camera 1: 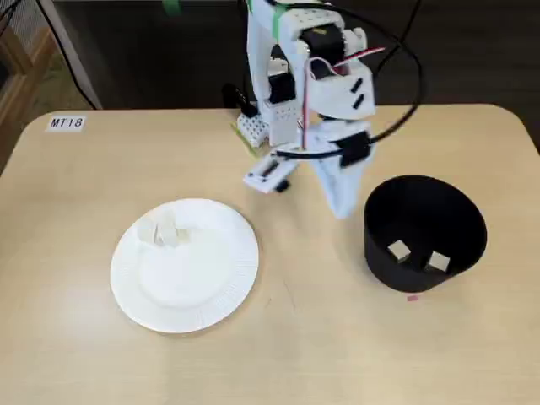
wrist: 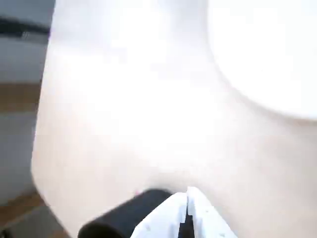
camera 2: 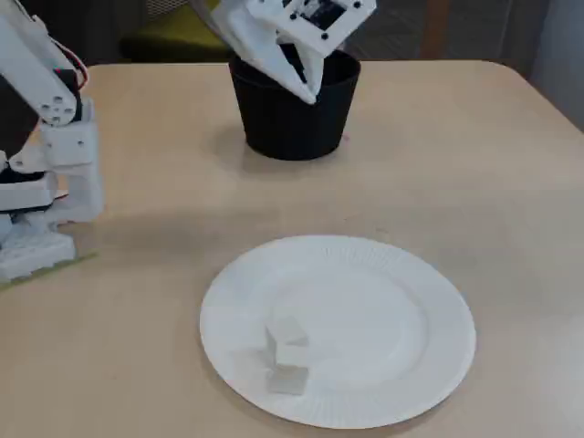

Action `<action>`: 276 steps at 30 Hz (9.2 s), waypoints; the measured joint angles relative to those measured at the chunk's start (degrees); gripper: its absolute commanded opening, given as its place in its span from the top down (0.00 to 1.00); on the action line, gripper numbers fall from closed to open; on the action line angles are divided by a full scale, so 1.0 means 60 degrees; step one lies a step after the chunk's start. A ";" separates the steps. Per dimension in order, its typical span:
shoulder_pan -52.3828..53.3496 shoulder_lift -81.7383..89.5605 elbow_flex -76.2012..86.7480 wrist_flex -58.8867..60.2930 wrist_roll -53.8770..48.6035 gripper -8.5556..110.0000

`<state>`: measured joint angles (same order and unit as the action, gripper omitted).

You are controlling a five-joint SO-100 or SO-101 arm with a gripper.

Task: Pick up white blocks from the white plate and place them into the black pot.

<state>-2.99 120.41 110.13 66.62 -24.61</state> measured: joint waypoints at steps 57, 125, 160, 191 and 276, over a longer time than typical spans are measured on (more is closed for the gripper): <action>0.7178 -0.9565 -0.6812 0.4365 -0.5083 0.63; -0.6270 -0.5728 -0.8027 0.3442 0.5479 0.95; 0.3882 -0.5098 -0.5815 0.4673 -0.0776 0.95; 0.7690 -0.8042 -0.5420 0.3149 -0.3208 0.57; -0.5742 -0.2241 0.0410 -0.5479 0.3853 0.95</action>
<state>-37.44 106.96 112.59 33.75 -1.49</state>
